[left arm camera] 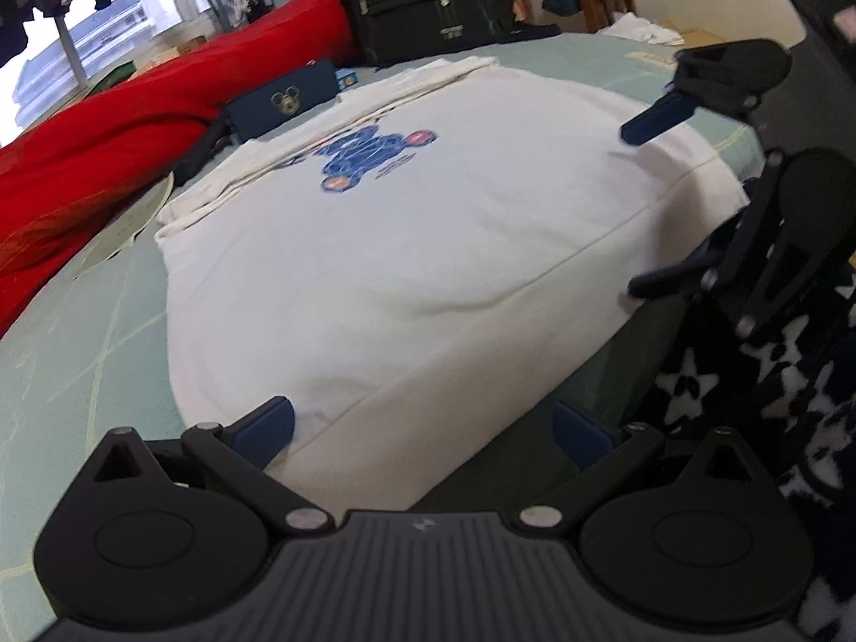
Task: Fold clothes
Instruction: 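Bring the open right gripper beside the left gripper at the other side edge of the shirt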
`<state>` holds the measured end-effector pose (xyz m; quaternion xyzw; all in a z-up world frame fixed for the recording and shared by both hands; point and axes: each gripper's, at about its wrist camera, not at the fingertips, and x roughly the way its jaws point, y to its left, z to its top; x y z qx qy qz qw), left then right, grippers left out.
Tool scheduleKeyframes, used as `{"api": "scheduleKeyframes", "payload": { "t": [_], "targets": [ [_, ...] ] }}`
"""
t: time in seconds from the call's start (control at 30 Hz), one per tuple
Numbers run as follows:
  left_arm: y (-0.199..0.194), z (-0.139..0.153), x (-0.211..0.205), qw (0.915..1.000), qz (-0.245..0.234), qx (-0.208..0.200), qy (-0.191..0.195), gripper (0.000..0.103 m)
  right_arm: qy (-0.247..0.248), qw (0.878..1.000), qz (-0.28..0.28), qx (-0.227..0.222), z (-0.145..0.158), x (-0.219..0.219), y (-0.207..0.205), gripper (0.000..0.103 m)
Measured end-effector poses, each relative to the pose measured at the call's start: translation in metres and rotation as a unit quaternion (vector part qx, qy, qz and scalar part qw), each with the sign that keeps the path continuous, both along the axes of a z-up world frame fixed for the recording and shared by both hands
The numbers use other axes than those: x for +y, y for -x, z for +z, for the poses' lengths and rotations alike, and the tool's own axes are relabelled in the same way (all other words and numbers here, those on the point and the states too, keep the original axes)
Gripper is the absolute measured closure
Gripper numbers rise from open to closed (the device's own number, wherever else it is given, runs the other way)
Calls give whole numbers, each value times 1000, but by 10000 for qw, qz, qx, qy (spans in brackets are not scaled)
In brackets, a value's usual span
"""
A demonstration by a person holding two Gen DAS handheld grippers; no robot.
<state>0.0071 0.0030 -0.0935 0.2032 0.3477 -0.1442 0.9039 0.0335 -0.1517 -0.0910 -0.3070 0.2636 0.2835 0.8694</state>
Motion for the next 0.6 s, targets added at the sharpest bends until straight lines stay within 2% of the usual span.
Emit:
{"api": "scheduleKeyframes", "payload": {
  "t": [0.13,0.3,0.5,0.6],
  "targets": [
    [2,5,-3,9999,-31,-150,-45,1,531,9976,268,-355,-5,13,10,0],
    [2,10,-2,9998,-32,-186,88,1,423,9979,352,-326,-5,14,18,0],
    [0,-1,-12,9995,-113,-127,-253,1,697,9965,225,-396,-17,14,11,0],
    [-1,-3,-14,9995,-134,-99,-267,1,724,9963,199,-414,-21,13,8,0]
  ]
}}
